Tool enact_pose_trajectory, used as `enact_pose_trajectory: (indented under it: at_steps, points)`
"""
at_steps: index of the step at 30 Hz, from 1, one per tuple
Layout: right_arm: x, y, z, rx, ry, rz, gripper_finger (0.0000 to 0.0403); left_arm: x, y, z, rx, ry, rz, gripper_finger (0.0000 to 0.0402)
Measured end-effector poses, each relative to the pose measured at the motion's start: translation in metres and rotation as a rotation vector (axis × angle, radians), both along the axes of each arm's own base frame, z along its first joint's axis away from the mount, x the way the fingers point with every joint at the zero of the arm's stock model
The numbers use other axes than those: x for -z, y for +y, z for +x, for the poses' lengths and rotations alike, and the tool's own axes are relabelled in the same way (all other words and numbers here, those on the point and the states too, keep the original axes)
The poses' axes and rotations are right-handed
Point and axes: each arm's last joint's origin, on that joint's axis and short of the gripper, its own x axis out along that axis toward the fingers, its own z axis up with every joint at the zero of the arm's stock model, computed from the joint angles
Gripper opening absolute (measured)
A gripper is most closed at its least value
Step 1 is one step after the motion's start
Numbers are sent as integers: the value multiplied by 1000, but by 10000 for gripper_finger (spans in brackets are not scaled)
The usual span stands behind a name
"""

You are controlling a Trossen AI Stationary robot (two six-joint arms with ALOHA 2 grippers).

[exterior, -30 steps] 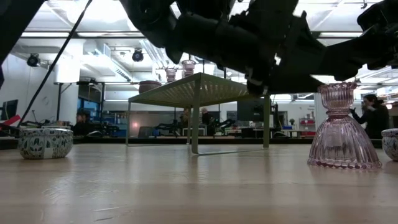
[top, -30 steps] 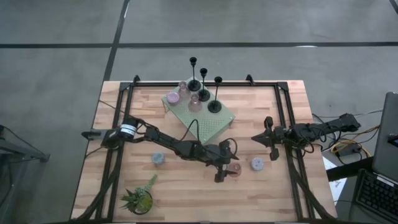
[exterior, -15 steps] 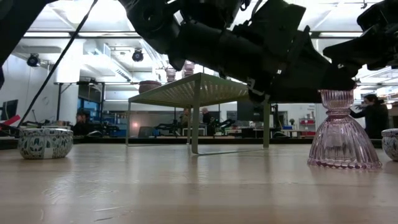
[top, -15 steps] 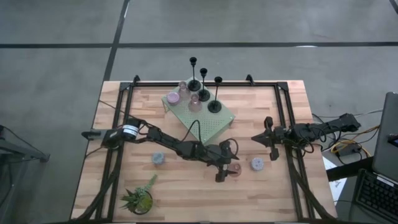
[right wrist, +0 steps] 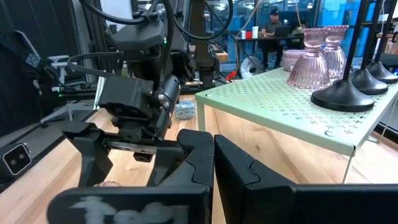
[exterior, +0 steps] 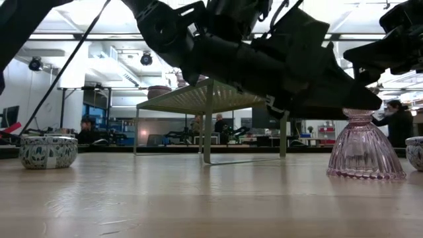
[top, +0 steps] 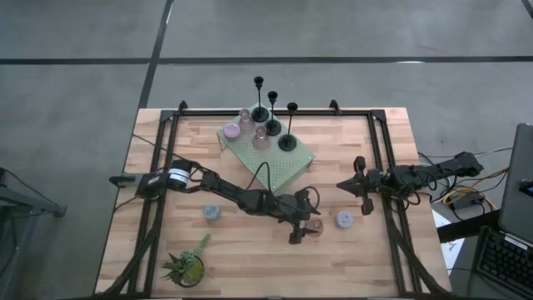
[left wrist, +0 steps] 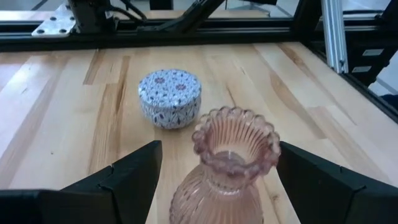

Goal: Pick & Place candle stick holders
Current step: Put the pink glass candle holder on the shelf aligned with the black candle holder

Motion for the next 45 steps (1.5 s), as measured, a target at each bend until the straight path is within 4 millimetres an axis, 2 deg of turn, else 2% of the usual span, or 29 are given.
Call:
enact_pose_trajectory:
  at_steps: [11,21,25,33,45]
  points:
    - [0,0,0,0,0,0,8,-2,0,2,0,-19,-3,303]
    - [0,0,0,0,1,0,8,-2,0,2,-1,-23,-5,198]
    - [0,0,0,0,1,0,8,-2,0,2,-1,-21,-5,171]
    - [0,0,0,0,1,0,8,-8,0,1,8,-35,-13,162]
    - [0,0,0,0,2,-1,8,-33,-1,-6,34,-29,-27,161]
